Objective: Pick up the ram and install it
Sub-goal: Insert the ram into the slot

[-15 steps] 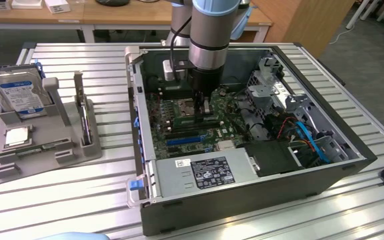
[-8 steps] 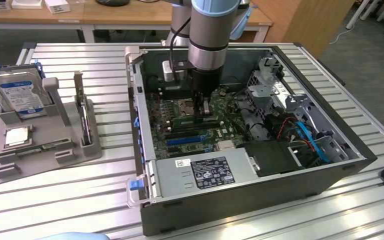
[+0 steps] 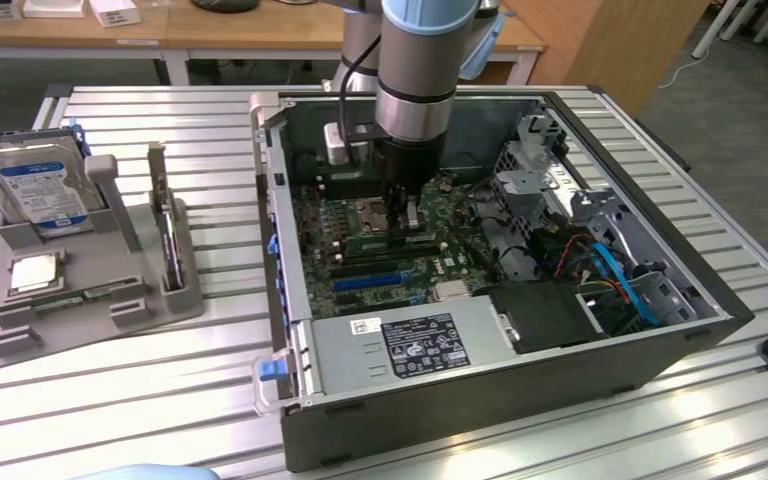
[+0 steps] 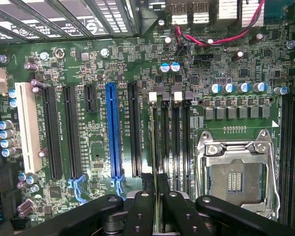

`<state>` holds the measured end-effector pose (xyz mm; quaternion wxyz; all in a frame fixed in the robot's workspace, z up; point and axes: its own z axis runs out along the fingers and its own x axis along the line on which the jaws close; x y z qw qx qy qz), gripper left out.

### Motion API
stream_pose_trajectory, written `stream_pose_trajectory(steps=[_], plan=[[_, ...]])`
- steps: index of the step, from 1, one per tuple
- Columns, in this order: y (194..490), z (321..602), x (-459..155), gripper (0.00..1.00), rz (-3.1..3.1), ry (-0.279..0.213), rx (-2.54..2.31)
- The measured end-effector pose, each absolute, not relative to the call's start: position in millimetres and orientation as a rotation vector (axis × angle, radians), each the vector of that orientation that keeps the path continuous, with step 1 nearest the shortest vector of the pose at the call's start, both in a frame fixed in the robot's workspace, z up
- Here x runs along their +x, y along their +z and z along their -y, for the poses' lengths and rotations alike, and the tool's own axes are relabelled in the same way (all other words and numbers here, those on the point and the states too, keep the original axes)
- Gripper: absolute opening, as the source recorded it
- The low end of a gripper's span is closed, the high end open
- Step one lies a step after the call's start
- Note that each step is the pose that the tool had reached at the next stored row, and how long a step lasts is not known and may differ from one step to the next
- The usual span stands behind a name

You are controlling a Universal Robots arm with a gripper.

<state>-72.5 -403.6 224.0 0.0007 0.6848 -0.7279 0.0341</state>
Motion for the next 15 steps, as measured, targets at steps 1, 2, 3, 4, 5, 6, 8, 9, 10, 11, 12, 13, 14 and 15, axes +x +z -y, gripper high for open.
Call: stream_pose_trajectory(steps=[1,2,3,4,5,6,8,9,10,11,12,13,14,15], plan=[[223.9,403.6,-72.6,0.13,2.284,0.107,2.153],[223.8,403.6,-72.6,0.13,2.282,0.108,2.154],[223.8,403.6,-72.6,0.13,2.282,0.108,2.153],[223.8,403.6,-72.6,0.13,2.282,0.108,2.154],[223.8,403.6,-72.6,0.13,2.282,0.108,2.154],[223.8,403.5,-72.6,0.13,2.282,0.108,2.154],[223.8,403.5,-72.6,0.13,2.282,0.108,2.153],[223.7,403.5,-72.6,0.13,2.282,0.108,2.153],[223.5,403.5,-72.6,0.13,2.283,0.108,2.153],[223.3,403.5,-72.6,0.13,2.283,0.108,2.153],[223.0,403.5,-72.5,0.13,2.283,0.108,2.153],[222.8,403.5,-72.6,0.13,2.283,0.108,2.153],[222.7,403.5,-72.6,0.13,2.283,0.108,2.153],[222.6,403.5,-72.6,0.13,2.282,0.108,2.153]])
